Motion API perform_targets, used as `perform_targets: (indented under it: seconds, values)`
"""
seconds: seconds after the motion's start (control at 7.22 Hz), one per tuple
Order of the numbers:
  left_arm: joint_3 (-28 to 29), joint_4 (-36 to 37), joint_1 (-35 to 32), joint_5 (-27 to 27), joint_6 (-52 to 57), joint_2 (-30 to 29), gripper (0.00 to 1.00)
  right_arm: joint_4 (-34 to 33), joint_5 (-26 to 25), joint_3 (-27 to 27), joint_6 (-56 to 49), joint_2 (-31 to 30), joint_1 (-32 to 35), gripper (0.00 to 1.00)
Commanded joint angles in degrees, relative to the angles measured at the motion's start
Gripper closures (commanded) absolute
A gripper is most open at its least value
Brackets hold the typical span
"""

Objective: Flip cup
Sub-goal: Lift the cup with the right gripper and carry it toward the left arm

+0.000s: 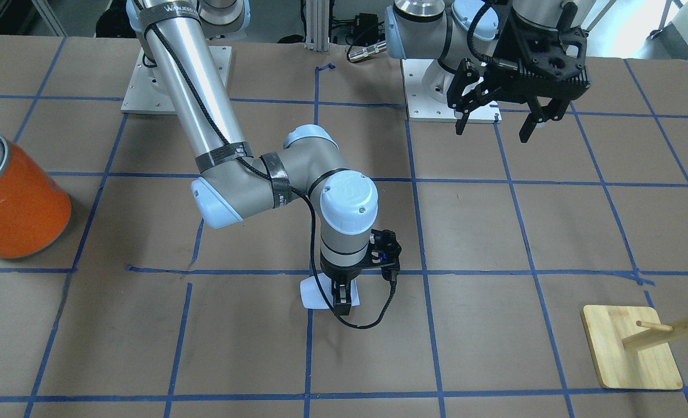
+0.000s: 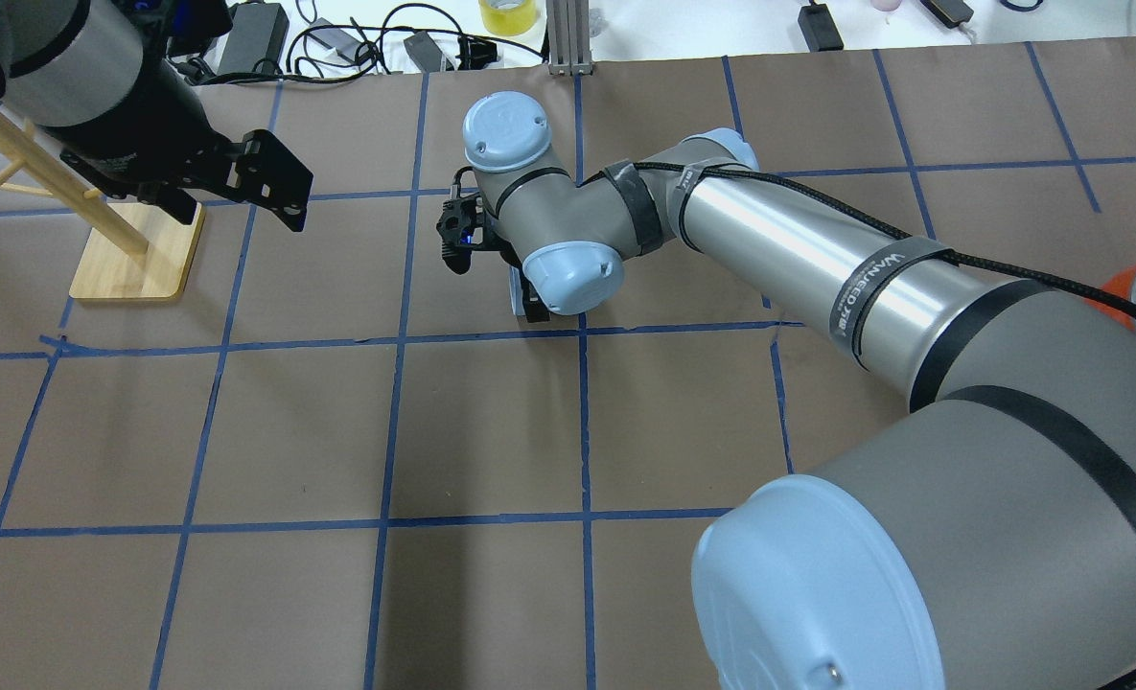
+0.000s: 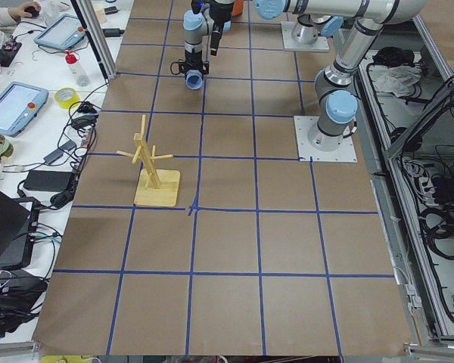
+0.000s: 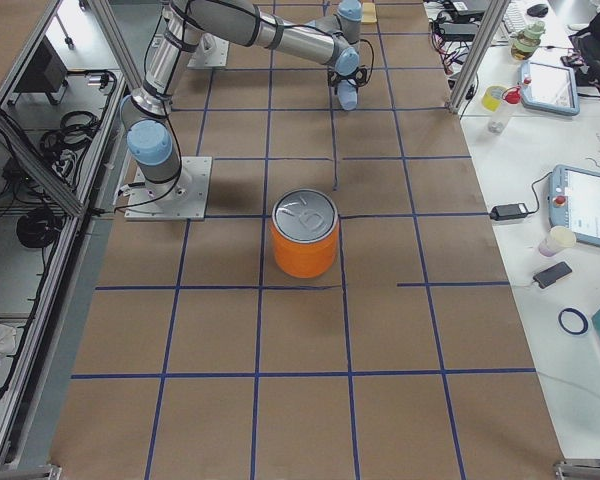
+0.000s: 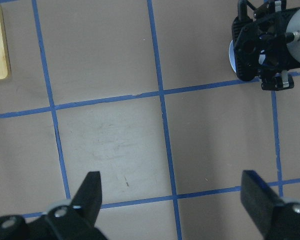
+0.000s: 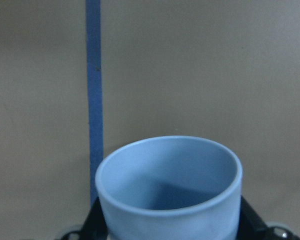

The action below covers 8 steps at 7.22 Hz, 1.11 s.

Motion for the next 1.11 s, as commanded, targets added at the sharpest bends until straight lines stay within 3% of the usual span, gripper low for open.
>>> perform_targets:
  seconds: [0.0,0.42,0.55,0.97]
  values:
    - [-0.02,-0.04,0.02,0.0,0.0,0.0,0.0,-0.02,0.63,-0.16,0.15,-0.05,0.29,0.16]
    - [-0.02,-0.04,-0.06,0.0,0.0,0.0,0.0,-0.02,0.98,-0.07,0.59,0.04,0.73,0.13]
    - [-0.1,0.05,-0.06,0.0,0.0,0.09,0.0,-0.02,0.99,-0.07,1.46,0.13,0.73,0.0]
    - [-0.1,-0.04,-0.06,-0.09,-0.09,0.09,0.0,0.51,1.86,0.1,2.26,-2.14,0.9,0.0]
